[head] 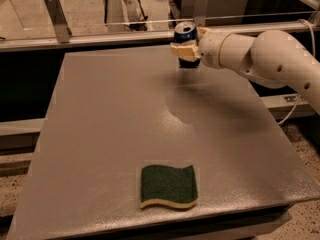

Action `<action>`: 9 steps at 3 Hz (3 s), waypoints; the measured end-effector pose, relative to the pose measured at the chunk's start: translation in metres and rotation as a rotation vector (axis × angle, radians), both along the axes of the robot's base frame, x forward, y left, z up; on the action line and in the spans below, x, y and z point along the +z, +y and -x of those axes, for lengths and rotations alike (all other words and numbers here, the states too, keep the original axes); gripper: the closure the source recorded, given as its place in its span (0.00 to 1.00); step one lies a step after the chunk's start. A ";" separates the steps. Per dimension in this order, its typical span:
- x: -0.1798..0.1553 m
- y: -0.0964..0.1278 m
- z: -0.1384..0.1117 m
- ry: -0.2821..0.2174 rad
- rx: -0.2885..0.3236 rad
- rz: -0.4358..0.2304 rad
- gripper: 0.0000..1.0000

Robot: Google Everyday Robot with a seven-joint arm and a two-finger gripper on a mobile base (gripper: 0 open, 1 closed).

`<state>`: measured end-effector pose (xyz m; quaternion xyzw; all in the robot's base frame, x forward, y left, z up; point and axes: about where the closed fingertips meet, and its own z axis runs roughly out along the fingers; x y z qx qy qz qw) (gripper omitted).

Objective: Move pepsi can near rxbar chocolate

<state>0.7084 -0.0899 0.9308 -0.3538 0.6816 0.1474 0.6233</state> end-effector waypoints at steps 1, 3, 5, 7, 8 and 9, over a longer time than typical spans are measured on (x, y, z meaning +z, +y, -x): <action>-0.006 -0.032 -0.009 -0.001 -0.060 -0.014 1.00; -0.019 -0.063 -0.016 -0.002 -0.119 -0.069 1.00; -0.035 -0.069 -0.028 0.018 -0.135 -0.119 0.59; -0.039 -0.083 -0.026 0.017 -0.170 -0.133 0.12; -0.043 -0.085 -0.025 0.020 -0.177 -0.140 0.00; -0.043 -0.087 -0.023 0.019 -0.180 -0.140 0.00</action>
Offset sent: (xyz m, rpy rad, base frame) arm 0.0172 -0.0858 -0.0090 0.0463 -0.0201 -0.1547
